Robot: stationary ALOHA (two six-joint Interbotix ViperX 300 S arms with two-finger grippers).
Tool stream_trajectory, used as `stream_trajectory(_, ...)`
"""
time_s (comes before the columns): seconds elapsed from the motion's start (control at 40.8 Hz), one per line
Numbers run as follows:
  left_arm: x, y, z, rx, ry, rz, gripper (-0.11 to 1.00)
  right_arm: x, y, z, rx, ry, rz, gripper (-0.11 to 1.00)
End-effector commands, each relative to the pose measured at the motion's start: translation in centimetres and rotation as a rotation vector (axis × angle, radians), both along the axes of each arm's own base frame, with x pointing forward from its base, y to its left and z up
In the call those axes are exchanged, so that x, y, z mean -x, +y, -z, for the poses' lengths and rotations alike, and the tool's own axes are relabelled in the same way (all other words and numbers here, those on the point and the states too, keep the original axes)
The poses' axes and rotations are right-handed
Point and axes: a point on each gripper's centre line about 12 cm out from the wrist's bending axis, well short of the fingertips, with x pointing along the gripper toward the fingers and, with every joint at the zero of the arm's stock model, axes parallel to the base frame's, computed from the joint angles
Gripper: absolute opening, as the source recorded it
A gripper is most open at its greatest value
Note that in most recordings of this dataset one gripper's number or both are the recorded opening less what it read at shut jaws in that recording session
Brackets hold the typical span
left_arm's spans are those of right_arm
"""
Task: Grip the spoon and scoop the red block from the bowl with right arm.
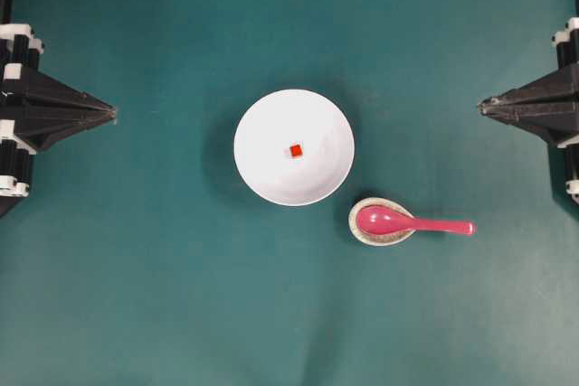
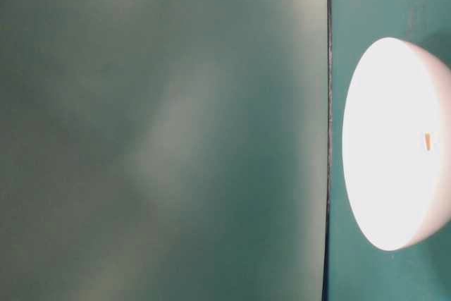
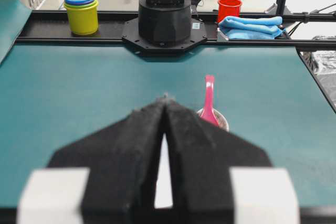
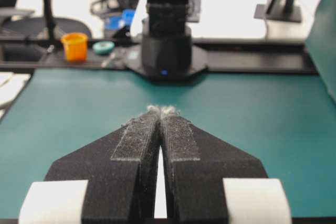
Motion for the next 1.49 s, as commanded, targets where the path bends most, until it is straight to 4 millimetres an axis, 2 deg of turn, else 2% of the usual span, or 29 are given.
stream_trajectory(0.0, -0.3, 0.0, -1.2, -0.018, -0.006, 0.000, 0.00, -0.2, 0.0, -1.3, -0.015, -0.032, -0.003, 0.00)
stream_trajectory(0.024, -0.4, 0.0, -0.9, -0.003, 0.037, 0.001, 0.00, -0.6, 0.0, -1.9, -0.038, -0.032, -0.001, 0.00)
stream_trajectory(0.098, -0.5, 0.0, -0.8, -0.003, 0.057, 0.001, 0.00, -0.9, 0.0, -2.2, -0.050, -0.028, -0.001, 0.00)
stream_trajectory(0.588, -0.6, 0.0, -0.6, 0.000, 0.069, 0.001, 0.00, -1.5, 0.0, -2.0, -0.150, 0.015, -0.005, 0.02)
stream_trajectory(0.637, -0.5, 0.0, -0.7, 0.000, 0.064, 0.001, 0.00, -1.5, 0.0, -1.9, -0.153, 0.024, -0.004, 0.10)
stream_trajectory(0.735, -0.5, 0.0, -0.7, 0.002, 0.064, 0.001, 0.00, -1.6, -0.1, -1.9, -0.177, 0.031, -0.001, 0.36)
stream_trajectory(0.808, -0.5, 0.0, -0.8, 0.005, 0.061, 0.001, 0.00, -1.6, -0.1, -1.8, -0.186, 0.042, 0.001, 0.50)
stream_trajectory(0.857, -0.5, 0.0, -0.8, 0.008, 0.061, 0.001, 0.00, -1.6, -0.1, -1.6, -0.188, 0.051, 0.002, 0.53)
stream_trajectory(0.98, -0.5, 0.0, -0.8, 0.020, 0.063, 0.001, 0.00, -1.8, 0.1, -1.1, -0.194, 0.073, -0.005, 0.51)
stream_trajectory(1.102, -0.5, 0.0, -0.8, 0.037, 0.063, 0.002, 0.00, -2.5, 0.8, 0.7, -0.218, 0.121, -0.030, 0.51)
stream_trajectory(1.298, -0.5, 0.0, -0.8, 0.048, 0.063, 0.002, 0.00, -3.2, 2.2, 5.4, -0.330, 0.159, -0.042, 0.51)
stream_trajectory(1.47, -0.5, 0.0, -0.8, 0.048, 0.063, 0.002, 0.00, -3.0, 2.9, 8.4, -0.399, 0.156, -0.020, 0.51)
